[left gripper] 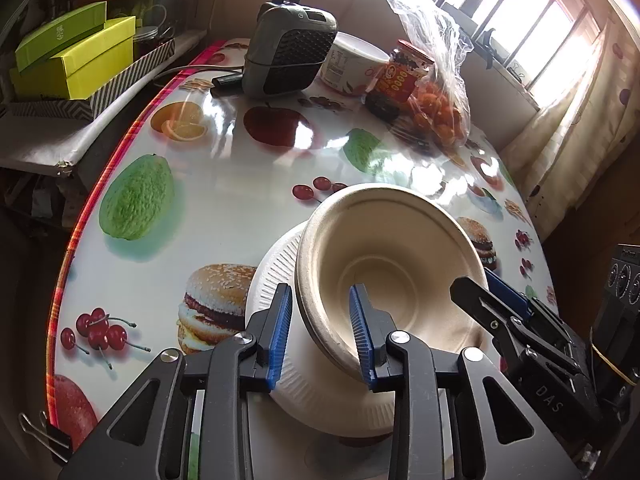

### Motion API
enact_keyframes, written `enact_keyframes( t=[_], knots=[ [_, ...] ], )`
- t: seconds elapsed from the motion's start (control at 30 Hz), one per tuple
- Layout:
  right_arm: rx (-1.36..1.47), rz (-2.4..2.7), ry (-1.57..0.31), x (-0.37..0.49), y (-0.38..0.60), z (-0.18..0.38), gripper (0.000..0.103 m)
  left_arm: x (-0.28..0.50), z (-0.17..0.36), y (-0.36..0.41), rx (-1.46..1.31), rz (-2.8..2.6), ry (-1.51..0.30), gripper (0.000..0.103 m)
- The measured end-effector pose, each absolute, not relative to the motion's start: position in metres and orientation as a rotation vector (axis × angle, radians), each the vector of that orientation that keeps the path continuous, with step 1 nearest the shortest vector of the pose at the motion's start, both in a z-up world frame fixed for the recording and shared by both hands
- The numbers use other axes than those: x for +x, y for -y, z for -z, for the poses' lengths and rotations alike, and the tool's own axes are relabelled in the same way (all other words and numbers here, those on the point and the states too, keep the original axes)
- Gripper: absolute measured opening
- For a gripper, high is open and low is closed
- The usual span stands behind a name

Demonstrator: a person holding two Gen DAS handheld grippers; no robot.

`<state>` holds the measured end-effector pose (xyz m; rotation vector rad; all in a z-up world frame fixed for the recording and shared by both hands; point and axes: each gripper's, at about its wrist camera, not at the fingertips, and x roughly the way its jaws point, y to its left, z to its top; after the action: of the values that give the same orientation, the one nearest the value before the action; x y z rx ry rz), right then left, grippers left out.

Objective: Organize plates and bowls

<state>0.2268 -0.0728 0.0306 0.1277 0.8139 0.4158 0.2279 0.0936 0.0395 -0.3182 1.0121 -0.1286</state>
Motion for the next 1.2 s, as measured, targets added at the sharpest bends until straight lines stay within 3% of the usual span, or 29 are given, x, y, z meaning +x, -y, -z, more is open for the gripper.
enact_keyframes(
  t=[0.43,1.2],
  knots=[
    [0.128,-0.400,-0.775,0.210,0.076,-0.040,0.053,0.208,-0.057,-0.087,-0.244,0.094,-0.945,0.043],
    [0.106,-0.375,-0.690,0.139,0.083,-0.053,0.064,0.131,-0.080,-0.065,-0.130,0.025,-0.800,0.043]
  ],
)
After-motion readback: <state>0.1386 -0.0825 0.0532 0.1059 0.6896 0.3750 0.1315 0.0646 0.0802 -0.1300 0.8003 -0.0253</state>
